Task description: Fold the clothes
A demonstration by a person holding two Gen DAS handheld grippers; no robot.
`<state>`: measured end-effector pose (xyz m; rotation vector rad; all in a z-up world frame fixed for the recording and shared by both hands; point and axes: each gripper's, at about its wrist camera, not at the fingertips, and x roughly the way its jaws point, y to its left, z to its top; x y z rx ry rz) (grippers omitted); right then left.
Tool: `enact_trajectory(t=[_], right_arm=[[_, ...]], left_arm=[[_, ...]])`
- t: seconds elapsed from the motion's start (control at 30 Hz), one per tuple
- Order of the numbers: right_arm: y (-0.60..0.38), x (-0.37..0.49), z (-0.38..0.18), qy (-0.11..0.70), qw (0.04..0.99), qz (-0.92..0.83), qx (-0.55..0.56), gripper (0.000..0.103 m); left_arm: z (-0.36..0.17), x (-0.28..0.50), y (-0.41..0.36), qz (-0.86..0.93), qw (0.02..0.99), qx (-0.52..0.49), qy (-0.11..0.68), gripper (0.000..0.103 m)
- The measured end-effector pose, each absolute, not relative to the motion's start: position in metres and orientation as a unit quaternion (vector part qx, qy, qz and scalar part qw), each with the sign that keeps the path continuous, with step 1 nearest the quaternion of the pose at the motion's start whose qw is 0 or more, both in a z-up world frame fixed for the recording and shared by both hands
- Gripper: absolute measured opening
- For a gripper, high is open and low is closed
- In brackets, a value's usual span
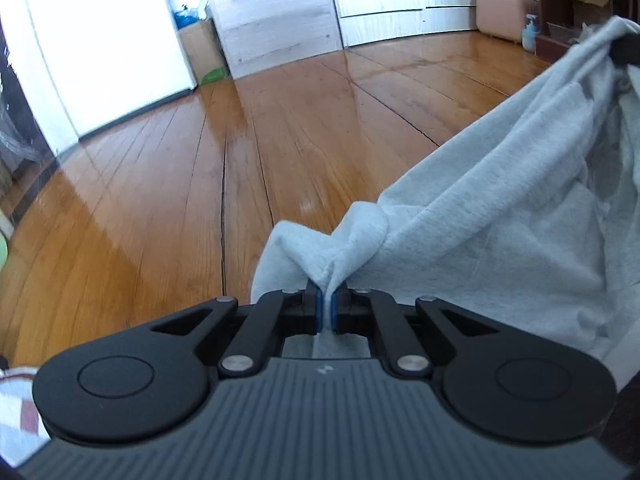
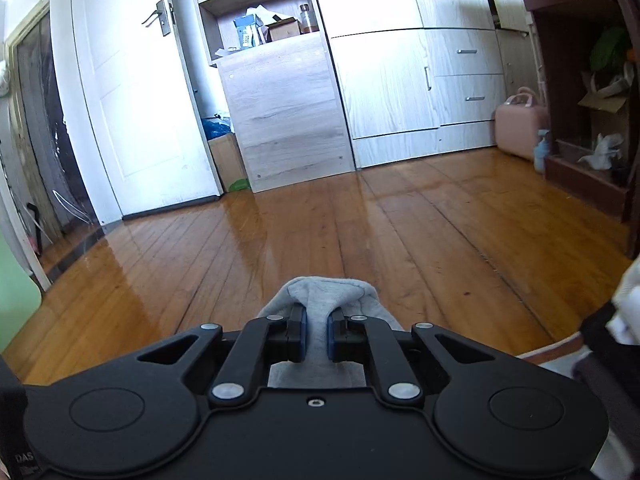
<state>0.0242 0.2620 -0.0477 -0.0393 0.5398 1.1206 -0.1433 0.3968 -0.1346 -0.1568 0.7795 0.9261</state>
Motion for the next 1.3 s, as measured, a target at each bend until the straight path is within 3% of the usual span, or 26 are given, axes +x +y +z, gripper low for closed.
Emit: enact_trajectory(t=[0.1, 0.2, 0.37, 0.47, 0.53, 0.57, 0.6, 0.63, 0.67, 0.77, 0.9, 0.97, 1.07, 1.13, 1.23, 1.3], right_arm=[[0.253, 0.021, -0.038, 0.242, 0.823, 0.513, -0.032, 0.009], [0.243, 0.023, -0.024, 0.244, 0.814, 0.528, -0.009, 0.009], [0.235, 0.024, 0.003, 0.245, 0.785, 0.568, 0.028, 0.008], [0.25, 0.022, 0.019, 0.218, 0.766, 0.604, 0.009, 0.009], [0.271, 0.023, 0.026, 0.199, 0.756, 0.623, -0.022, 0.01], [0.288, 0.025, 0.023, 0.188, 0.76, 0.621, -0.049, 0.017], [0.306, 0.028, 0.016, 0.176, 0.769, 0.61, -0.074, 0.028], [0.325, 0.034, 0.007, 0.173, 0.785, 0.588, -0.097, 0.054], [0.342, 0.042, -0.005, 0.184, 0.802, 0.556, -0.12, 0.063], [0.364, 0.062, -0.041, 0.252, 0.831, 0.48, -0.125, 0.06], [0.33, 0.073, -0.1, 0.344, 0.809, 0.477, 0.001, 0.06], [0.338, 0.078, -0.125, 0.399, 0.782, 0.479, 0.011, 0.06], [0.349, 0.083, -0.138, 0.41, 0.781, 0.471, 0.003, 0.061], [0.356, 0.083, -0.144, 0.408, 0.777, 0.479, 0.004, 0.062], [0.367, 0.082, -0.157, 0.417, 0.768, 0.486, -0.005, 0.062], [0.375, 0.076, -0.163, 0.42, 0.764, 0.49, -0.023, 0.062]], left_arm=[[-0.123, -0.154, 0.389, 0.464, 0.811, -0.068, 0.35, 0.004], [-0.075, -0.177, 0.384, 0.526, 0.807, -0.01, 0.268, 0.004], [0.034, -0.223, 0.398, 0.551, 0.824, -0.056, 0.118, 0.004], [0.047, -0.228, 0.405, 0.56, 0.822, -0.05, 0.087, 0.004], [0.02, -0.228, 0.426, 0.562, 0.819, -0.065, 0.091, 0.004], [0.006, -0.227, 0.437, 0.563, 0.818, -0.073, 0.093, 0.004], [-0.018, -0.224, 0.45, 0.564, 0.815, -0.089, 0.099, 0.004], [-0.049, -0.221, 0.466, 0.564, 0.81, -0.114, 0.117, 0.004], [-0.08, -0.218, 0.481, 0.563, 0.803, -0.138, 0.136, 0.004], [-0.144, -0.206, 0.523, 0.561, 0.768, -0.22, 0.217, 0.004], [-0.166, -0.222, 0.559, 0.535, 0.735, -0.343, 0.236, 0.007], [-0.173, -0.237, 0.563, 0.519, 0.729, -0.388, 0.221, 0.007], [-0.179, -0.246, 0.571, 0.497, 0.722, -0.425, 0.226, 0.007], [-0.176, -0.249, 0.571, 0.492, 0.722, -0.432, 0.223, 0.017], [-0.169, -0.25, 0.571, 0.485, 0.72, -0.445, 0.219, 0.057], [-0.159, -0.244, 0.573, 0.47, 0.726, -0.441, 0.24, 0.057]])
